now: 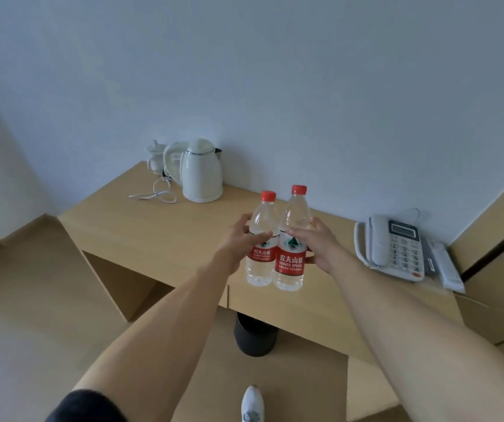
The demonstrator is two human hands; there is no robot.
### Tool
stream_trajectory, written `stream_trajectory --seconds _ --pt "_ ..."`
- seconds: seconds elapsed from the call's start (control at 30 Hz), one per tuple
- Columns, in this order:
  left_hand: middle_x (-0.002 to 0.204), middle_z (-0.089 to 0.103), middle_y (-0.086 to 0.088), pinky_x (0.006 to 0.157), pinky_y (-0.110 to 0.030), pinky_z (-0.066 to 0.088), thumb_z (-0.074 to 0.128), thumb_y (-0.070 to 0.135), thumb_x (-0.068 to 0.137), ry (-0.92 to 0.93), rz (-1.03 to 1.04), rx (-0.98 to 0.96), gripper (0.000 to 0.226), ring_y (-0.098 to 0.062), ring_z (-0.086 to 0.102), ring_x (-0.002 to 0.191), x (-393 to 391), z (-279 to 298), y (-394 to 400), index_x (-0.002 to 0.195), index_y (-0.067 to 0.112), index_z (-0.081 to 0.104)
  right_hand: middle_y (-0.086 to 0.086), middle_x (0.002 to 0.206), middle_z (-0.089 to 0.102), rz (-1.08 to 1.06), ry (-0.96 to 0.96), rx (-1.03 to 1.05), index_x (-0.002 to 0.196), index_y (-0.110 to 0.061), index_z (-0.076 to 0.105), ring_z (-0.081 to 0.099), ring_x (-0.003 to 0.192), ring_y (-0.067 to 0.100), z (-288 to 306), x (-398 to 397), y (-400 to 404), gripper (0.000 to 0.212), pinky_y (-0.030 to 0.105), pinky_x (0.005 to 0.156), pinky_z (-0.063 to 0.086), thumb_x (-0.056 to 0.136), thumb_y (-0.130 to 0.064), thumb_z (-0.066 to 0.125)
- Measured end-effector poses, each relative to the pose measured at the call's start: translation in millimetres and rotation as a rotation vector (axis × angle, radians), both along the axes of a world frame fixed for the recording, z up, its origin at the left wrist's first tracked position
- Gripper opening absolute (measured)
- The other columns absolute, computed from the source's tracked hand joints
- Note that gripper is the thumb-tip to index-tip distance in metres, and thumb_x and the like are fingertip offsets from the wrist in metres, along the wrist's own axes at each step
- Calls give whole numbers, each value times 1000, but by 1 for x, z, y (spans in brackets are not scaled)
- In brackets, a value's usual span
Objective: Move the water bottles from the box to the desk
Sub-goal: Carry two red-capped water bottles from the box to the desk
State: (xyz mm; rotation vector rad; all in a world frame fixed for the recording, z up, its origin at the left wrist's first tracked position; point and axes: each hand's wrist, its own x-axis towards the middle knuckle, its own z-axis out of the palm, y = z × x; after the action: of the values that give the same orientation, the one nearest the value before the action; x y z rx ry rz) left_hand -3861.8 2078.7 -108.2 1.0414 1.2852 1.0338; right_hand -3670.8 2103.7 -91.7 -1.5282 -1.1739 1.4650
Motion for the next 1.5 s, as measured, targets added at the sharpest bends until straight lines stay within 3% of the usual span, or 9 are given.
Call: stream_trajectory --seconds 0.23,0.4,0.53,0.7,0.97,1.1,1.27,1.37,1.5 --pt "115 71 -11 99 -52 53 80 10 84 58 -27 12 60 -30 69 105 -17 -9 72 135 22 51 2 119 67 -6 -51 65 128 -27 51 68 96 19 -12 -11 67 65 34 74 53 74 -29 87" --pt "119 70 -13 95 -47 52 79 4 83 107 -56 -11 56 -30 67 108 -24 -13 135 125 27 50 5 117 68 11 -96 100 127 -23 51 68 98 21 -26 -13 130 67 37 77 55 72 -28 89" --pt "121 68 -9 99 -47 52 82 4 80 200 -65 -20 61 -27 65 112 -29 -21 187 131 20 52 3 113 69 32 -172 116 120 -27 52 68 102 22 -38 -14 179 65 43 90 56 68 -31 90" --pt "112 62 6 81 -30 51 84 8 78 336 -32 18 65 -19 61 106 -40 -29 240 131 24 51 -12 105 64 11 -301 206 114 -33 53 63 94 9 -46 -25 224 61 27 73 48 66 -34 90" --pt "114 67 -2 91 -41 54 85 6 74 517 15 93 65 -24 65 105 -60 -37 305 130 20 55 -2 101 67 -127 -473 330 102 -22 58 63 93 18 -61 -52 273 51 27 73 42 63 -24 90" --pt "116 67 -6 93 -44 55 84 4 73 565 -36 134 66 -26 65 106 -66 -34 335 131 17 57 1 103 68 -139 -525 363 109 -16 62 63 96 20 -58 -63 296 54 29 78 46 63 -22 91" --pt "120 68 -6 92 -40 55 84 7 74 635 -95 175 69 -24 66 108 -72 -32 357 136 16 56 -1 102 66 -187 -516 378 113 -17 60 63 97 21 -59 -75 307 55 34 82 50 67 -23 89" --pt "115 69 -3 83 -31 53 85 10 72 651 -124 203 68 -21 67 103 -74 -33 362 133 17 57 1 101 65 -220 -530 399 118 -13 56 62 95 23 -59 -78 307 61 38 83 51 68 -20 89" --pt "105 68 5 76 -23 49 86 16 69 649 -94 228 66 -14 65 95 -76 -36 360 129 18 58 1 86 59 -289 -529 379 100 -10 45 59 82 28 -60 -82 303 55 38 70 48 68 -22 89"
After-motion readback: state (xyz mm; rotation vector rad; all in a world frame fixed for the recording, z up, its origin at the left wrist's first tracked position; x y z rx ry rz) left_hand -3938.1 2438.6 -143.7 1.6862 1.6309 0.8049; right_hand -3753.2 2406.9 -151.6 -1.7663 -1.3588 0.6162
